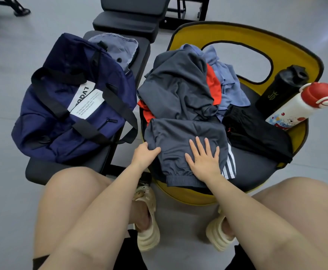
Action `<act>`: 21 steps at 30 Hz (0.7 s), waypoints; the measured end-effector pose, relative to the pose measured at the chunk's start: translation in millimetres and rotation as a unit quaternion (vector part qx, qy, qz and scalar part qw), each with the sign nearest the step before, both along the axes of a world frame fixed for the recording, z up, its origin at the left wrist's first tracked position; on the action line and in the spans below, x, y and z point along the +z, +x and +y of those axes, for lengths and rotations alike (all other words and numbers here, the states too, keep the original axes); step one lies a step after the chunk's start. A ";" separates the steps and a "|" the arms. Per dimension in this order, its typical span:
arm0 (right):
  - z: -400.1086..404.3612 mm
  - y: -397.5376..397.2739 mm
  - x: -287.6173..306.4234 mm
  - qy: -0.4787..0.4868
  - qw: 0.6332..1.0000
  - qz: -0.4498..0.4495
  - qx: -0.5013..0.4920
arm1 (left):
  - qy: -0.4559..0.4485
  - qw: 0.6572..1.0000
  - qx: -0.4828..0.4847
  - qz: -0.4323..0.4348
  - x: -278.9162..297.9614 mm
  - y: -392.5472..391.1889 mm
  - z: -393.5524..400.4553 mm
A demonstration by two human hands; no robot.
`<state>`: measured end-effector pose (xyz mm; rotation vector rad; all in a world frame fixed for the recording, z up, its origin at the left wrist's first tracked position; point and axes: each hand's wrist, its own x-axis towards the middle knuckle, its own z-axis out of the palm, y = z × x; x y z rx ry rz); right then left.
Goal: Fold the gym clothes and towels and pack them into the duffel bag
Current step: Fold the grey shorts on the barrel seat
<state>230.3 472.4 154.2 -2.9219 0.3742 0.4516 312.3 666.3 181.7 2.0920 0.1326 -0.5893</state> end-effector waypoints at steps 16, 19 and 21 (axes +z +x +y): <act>42.1 17.3 72.2 0.433 0.870 -0.077 -0.223 | -0.068 0.996 -0.062 -0.014 58.3 -29.6 -59.8; 32.9 15.5 73.2 0.439 0.866 -0.080 -0.226 | -0.228 0.968 -0.008 0.104 63.0 -29.0 -65.6; 23.5 11.6 72.0 0.462 0.853 -0.098 -0.221 | -0.246 0.963 -0.028 0.109 60.5 -26.8 -68.1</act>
